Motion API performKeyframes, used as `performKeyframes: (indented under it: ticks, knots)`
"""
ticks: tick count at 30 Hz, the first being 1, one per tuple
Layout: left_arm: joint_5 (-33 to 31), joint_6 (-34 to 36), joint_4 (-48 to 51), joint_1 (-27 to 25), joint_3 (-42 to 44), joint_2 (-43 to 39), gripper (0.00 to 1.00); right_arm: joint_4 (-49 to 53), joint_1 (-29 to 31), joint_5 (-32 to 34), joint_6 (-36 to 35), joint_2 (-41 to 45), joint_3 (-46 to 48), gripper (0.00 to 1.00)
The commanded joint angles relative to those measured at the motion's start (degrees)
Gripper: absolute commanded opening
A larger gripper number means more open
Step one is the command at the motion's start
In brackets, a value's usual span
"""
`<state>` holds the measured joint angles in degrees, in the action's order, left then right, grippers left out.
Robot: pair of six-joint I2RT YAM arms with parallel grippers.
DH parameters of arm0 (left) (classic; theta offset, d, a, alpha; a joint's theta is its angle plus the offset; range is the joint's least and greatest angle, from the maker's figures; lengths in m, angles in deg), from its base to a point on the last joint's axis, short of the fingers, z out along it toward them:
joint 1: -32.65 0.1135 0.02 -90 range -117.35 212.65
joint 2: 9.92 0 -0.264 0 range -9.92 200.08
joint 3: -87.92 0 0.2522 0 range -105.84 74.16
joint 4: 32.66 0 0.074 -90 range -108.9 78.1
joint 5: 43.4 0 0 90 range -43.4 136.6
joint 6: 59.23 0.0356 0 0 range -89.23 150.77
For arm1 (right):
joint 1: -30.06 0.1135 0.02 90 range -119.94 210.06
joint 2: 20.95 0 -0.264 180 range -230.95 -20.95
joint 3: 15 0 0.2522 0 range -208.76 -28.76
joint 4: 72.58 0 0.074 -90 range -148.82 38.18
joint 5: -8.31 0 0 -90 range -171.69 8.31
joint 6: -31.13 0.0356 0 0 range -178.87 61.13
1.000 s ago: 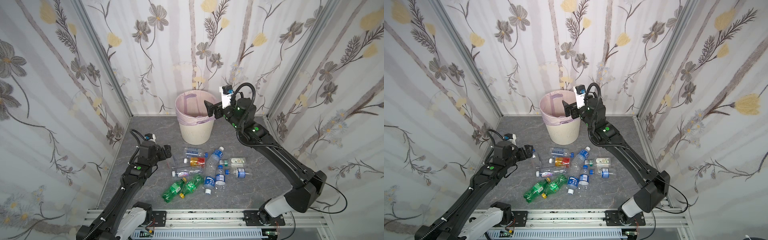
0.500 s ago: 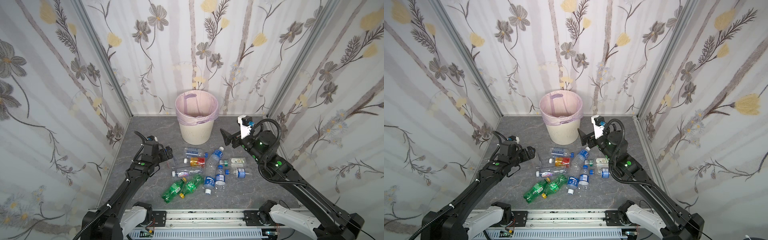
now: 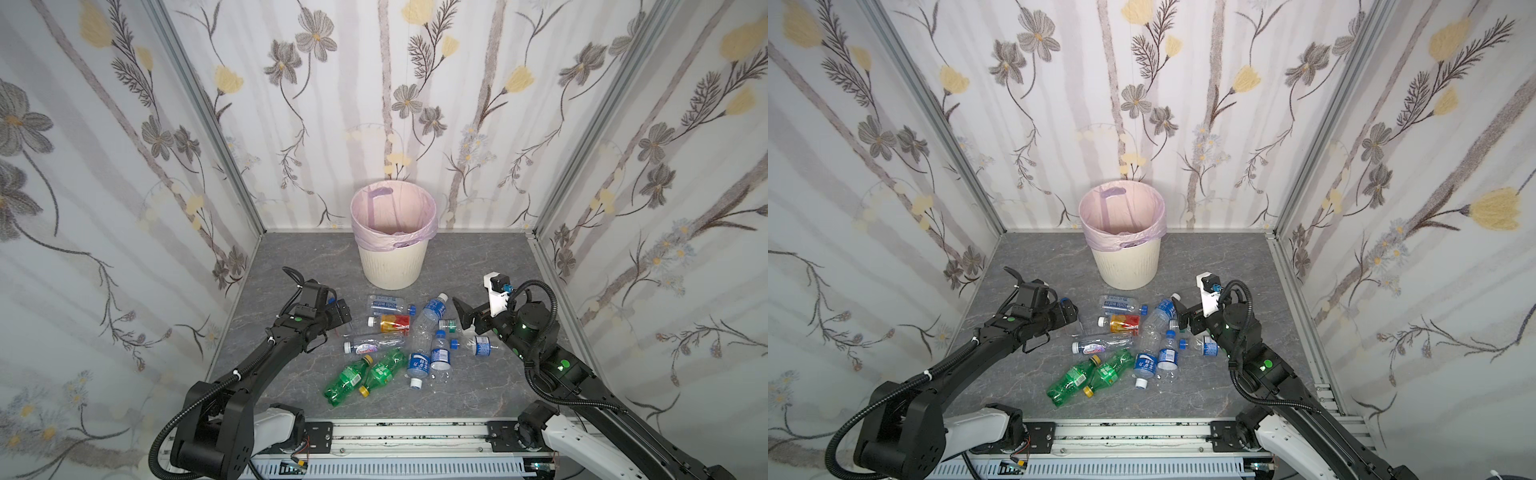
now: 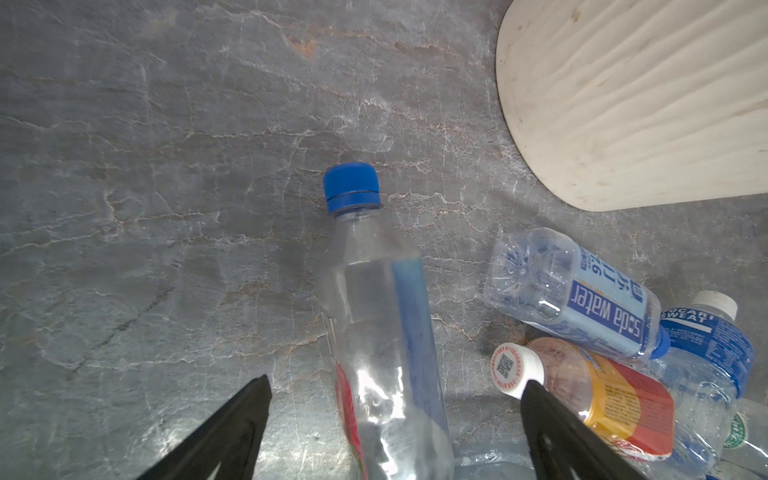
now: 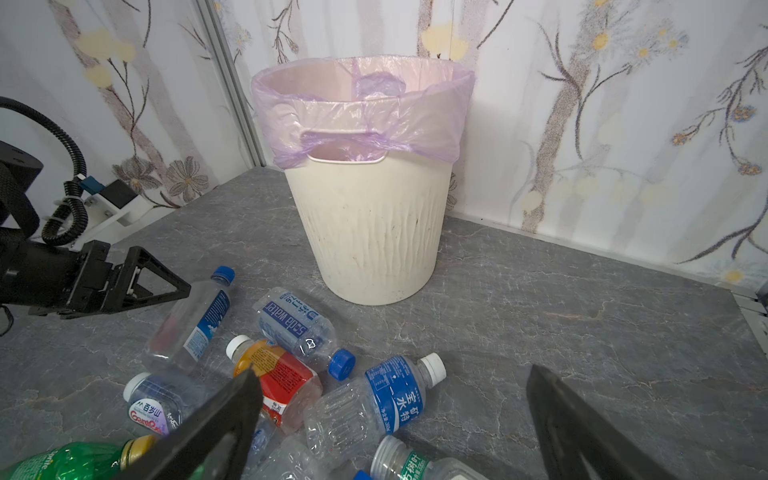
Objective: Throw the plastic bottles in the bin
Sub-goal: 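Withdraw the right gripper while the left gripper lowers toward a clear bottle, then close the left gripper around the clear blue-capped bottle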
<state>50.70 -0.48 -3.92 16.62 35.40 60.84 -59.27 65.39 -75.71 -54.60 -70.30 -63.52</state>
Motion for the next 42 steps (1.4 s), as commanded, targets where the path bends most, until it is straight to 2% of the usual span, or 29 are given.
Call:
performKeyframes:
  ticks: [1, 9, 18, 29, 33, 36, 42]
  knots:
    - [-1.3, -1.7, -1.4, -0.6, -0.3, 1.1, 0.95, -0.8, 0.0, 0.6, 1.4, 0.9, 0.7, 1.0]
    - [0.1, -2.0, -3.2, -1.0, -0.6, 6.1, 0.9, 2.1, -0.1, 2.0, 3.6, 3.1, 4.1, 1.0]
    - [-2.2, -0.9, -4.8, -1.0, -1.9, 11.7, 0.76, 2.4, 0.0, 1.2, 6.3, 5.4, 5.6, 1.0]
    - [-4.3, 0.2, -5.8, -1.1, -1.6, 13.6, 0.5, 3.2, 0.0, 1.1, 7.0, 4.1, 5.3, 1.0]
    - [-3.9, 0.7, -5.9, -1.0, -1.4, 13.1, 0.45, 3.3, -0.1, 1.1, 7.3, 3.7, 5.2, 1.0]
    - [-3.6, 1.3, -5.8, -1.0, -1.1, 11.0, 0.45, 3.4, -0.1, 1.2, 7.3, 3.6, 5.3, 1.0]
    - [-3.9, 1.6, -5.7, -0.6, -0.3, 1.7, 0.45, 3.5, -0.1, 1.2, 7.3, 3.5, 5.1, 1.0]
